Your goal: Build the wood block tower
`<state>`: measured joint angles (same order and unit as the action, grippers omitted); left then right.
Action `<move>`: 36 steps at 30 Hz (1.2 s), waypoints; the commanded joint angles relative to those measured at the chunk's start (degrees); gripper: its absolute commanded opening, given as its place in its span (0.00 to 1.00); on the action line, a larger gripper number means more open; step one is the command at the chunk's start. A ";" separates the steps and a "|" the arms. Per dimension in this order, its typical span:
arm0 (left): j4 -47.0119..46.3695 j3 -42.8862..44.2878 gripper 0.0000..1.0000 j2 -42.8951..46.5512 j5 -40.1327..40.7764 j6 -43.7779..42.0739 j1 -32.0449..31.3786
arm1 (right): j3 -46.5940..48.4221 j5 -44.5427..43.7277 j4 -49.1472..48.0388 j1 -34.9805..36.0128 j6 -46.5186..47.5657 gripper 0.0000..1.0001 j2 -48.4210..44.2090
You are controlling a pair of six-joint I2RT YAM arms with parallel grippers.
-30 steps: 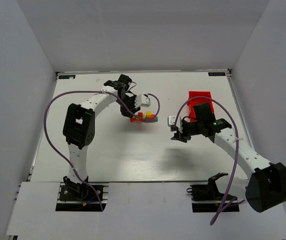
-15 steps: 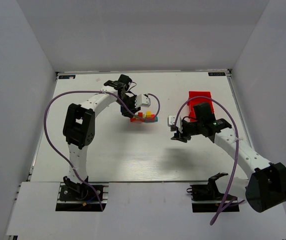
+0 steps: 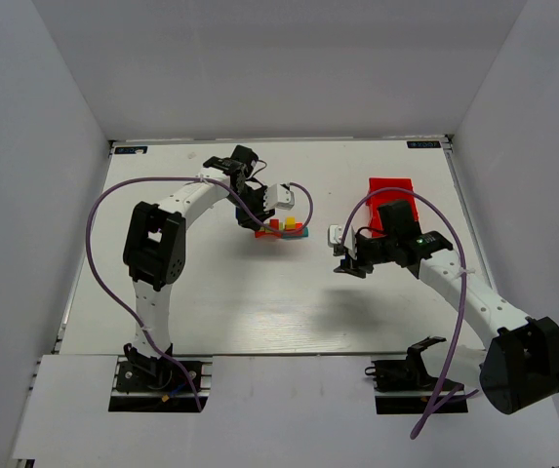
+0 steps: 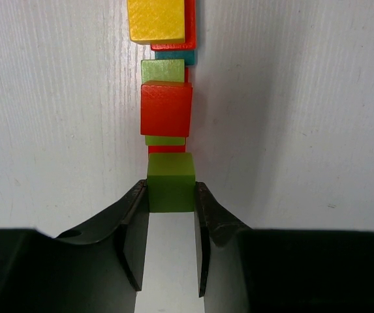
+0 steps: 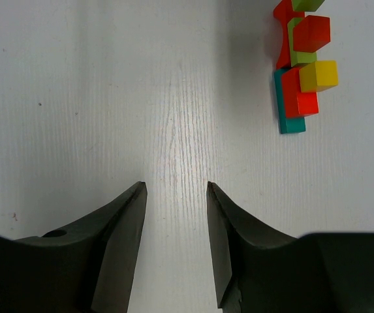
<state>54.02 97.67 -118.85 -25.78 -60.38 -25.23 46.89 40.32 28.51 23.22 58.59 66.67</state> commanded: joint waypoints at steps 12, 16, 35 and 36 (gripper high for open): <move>0.82 -0.11 0.02 0.19 -1.99 -0.18 -0.17 | -0.75 1.52 -0.74 -0.28 0.21 0.48 -1.02; 0.82 -0.64 0.02 0.19 -1.99 0.35 -0.17 | -0.75 1.61 -0.74 -0.28 0.21 0.48 -1.02; 1.35 0.41 0.04 -1.39 -1.99 0.88 -0.17 | -0.93 1.61 -0.74 -0.29 0.47 0.48 -1.02; 1.35 0.42 0.04 -1.39 -1.99 0.88 -0.17 | -0.84 1.61 -0.74 -0.37 0.30 0.48 -1.11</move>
<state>54.13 97.12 -120.70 -26.11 -59.61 -25.23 46.24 40.51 28.51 23.14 58.59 66.67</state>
